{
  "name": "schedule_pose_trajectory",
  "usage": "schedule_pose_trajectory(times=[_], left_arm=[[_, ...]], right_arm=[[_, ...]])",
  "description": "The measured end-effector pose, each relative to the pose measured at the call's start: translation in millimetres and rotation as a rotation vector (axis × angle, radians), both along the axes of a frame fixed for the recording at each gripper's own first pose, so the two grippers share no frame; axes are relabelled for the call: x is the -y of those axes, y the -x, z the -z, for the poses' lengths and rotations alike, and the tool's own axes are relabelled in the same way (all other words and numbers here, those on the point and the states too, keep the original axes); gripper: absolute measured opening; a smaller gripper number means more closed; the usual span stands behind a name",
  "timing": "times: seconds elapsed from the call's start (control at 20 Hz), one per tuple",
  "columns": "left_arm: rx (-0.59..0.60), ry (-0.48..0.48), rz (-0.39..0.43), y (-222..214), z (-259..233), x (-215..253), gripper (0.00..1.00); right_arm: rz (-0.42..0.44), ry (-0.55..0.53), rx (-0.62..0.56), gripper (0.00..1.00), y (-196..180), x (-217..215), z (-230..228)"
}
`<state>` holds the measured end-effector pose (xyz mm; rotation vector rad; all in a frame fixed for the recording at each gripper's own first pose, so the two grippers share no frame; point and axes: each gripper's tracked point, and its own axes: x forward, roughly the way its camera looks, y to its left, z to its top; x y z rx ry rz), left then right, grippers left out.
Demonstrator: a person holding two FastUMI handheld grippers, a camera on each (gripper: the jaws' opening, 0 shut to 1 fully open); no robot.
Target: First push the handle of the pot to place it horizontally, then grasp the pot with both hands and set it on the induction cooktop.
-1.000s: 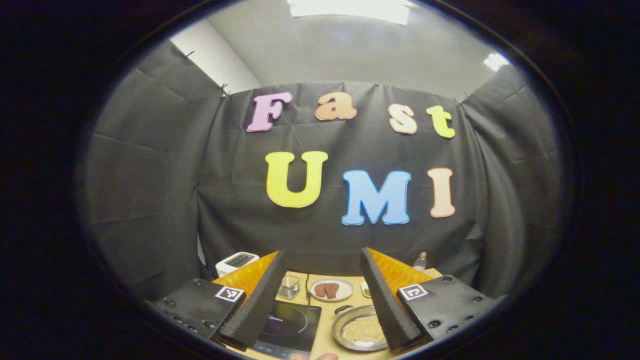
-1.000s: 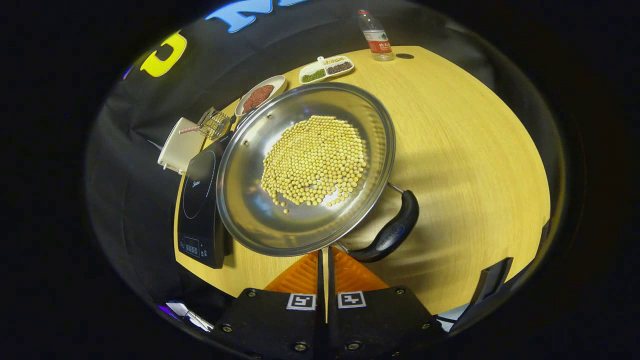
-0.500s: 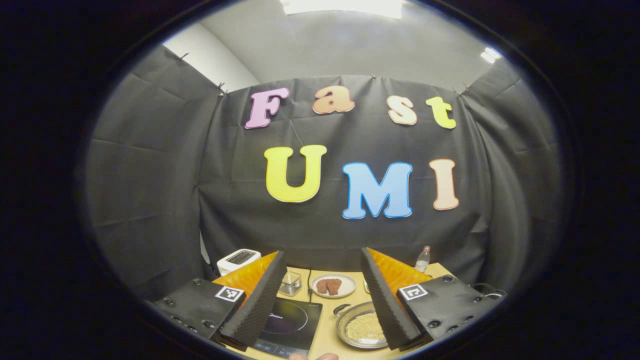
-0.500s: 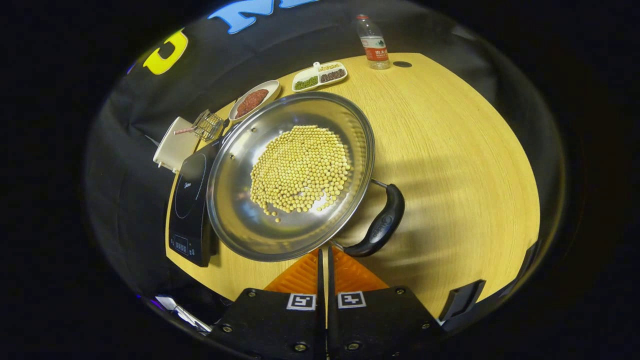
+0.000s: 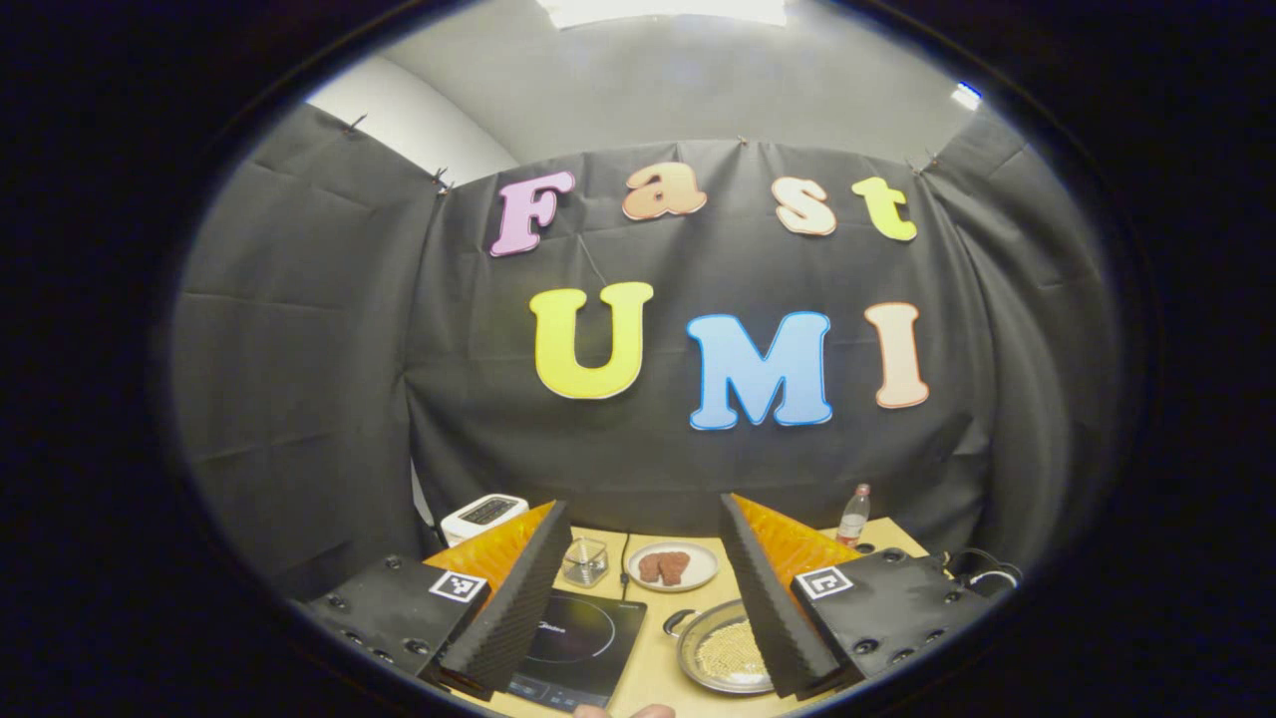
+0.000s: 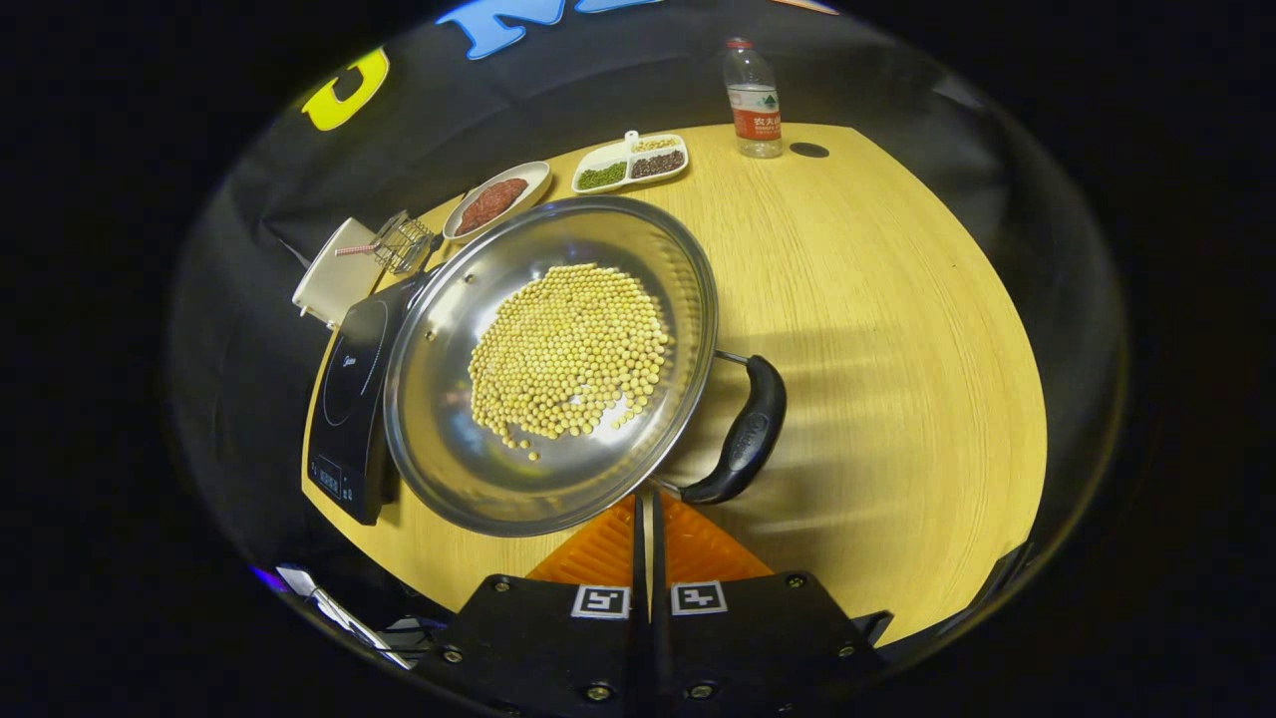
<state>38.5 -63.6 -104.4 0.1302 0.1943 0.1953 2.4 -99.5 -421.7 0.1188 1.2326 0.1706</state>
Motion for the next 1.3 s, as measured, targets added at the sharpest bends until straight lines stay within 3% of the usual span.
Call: schedule_pose_trajectory(times=[0.65,1.0,1.3], left_arm=[[0.014,0.012,0.008,-14,-1,12,0.95],[0.022,0.045,0.056,-36,-1,-2,0.95],[-0.008,0.07,0.084,-53,21,-26,0.95]], right_arm=[[-0.034,0.051,0.013,0.02,-40,26,5],[0.006,0.127,0.059,0.02,-57,40,2],[0.015,0.195,0.199,0.05,-67,49,-35]])
